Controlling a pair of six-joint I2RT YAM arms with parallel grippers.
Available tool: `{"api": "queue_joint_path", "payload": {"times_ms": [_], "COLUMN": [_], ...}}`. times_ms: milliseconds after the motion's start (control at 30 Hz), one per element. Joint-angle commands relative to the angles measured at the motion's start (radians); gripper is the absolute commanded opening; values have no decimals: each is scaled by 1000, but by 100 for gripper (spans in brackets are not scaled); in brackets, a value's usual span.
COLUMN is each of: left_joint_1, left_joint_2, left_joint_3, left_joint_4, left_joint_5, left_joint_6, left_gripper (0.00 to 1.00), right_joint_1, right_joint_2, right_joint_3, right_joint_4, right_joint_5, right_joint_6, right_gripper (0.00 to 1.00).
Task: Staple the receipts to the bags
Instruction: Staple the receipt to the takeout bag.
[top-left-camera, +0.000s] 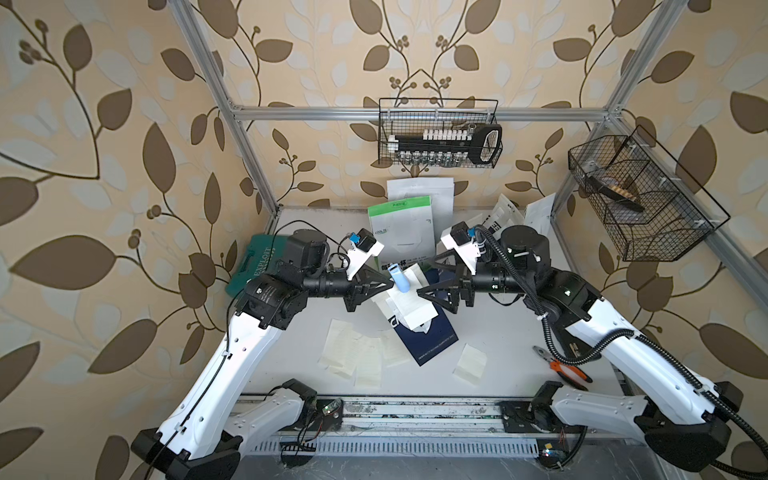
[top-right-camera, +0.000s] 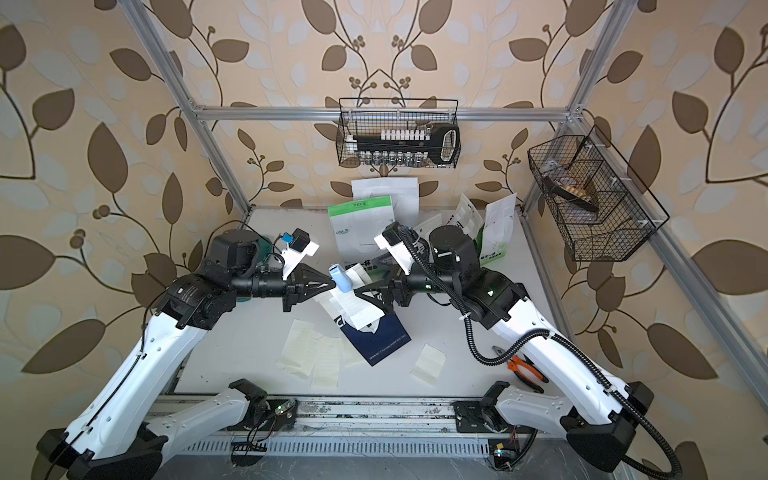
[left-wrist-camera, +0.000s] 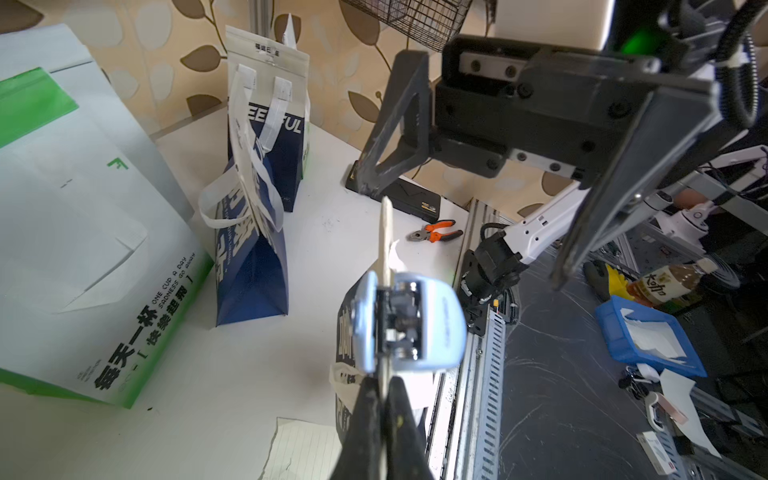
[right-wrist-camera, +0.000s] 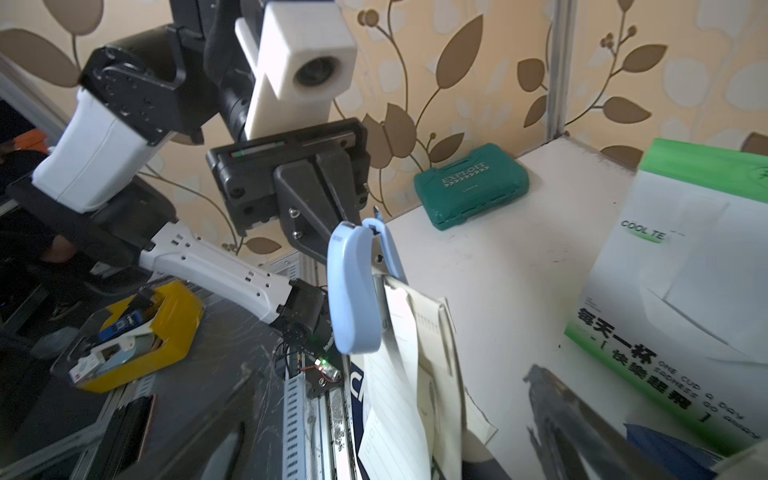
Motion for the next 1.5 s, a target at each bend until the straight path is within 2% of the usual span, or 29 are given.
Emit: {"api": "queue_joint_path", "payload": {"times_ms": [0,567,1000,1067,1133,1400,1467], "left_joint_1": [-6,-28,-46,-47,-49,-50,-51], "left_joint_2": [-26,-9,-6,-6,-7,-30,-36], "left_joint_3": [21,43,40,41,40,23,21], "left_joint_4": [3,-22,-8,-7,-1,34,44], "left_joint_5": [96,76,60,60,64,104,111], "left_joint_6": [38,32,21,21,16,-1,-8], "left_gripper": [0,0,0,0,0,0,0], "right_joint_1": [-1,33,33,33,34,29,25], "right_joint_2": [38,196,236,236,239,238,235], "right_joint_3": [27,166,185,181,177,147,142], "right_joint_4": [-36,-109,-114,-109,-101,-54,-40], "right_joint_5": [-144,-189,-221,-230,-238,-258,-265], "right_joint_6": [-85,-191,-194,-193,-189,-179,-175], "right_gripper": [100,99,84,78,67,0,0]}}
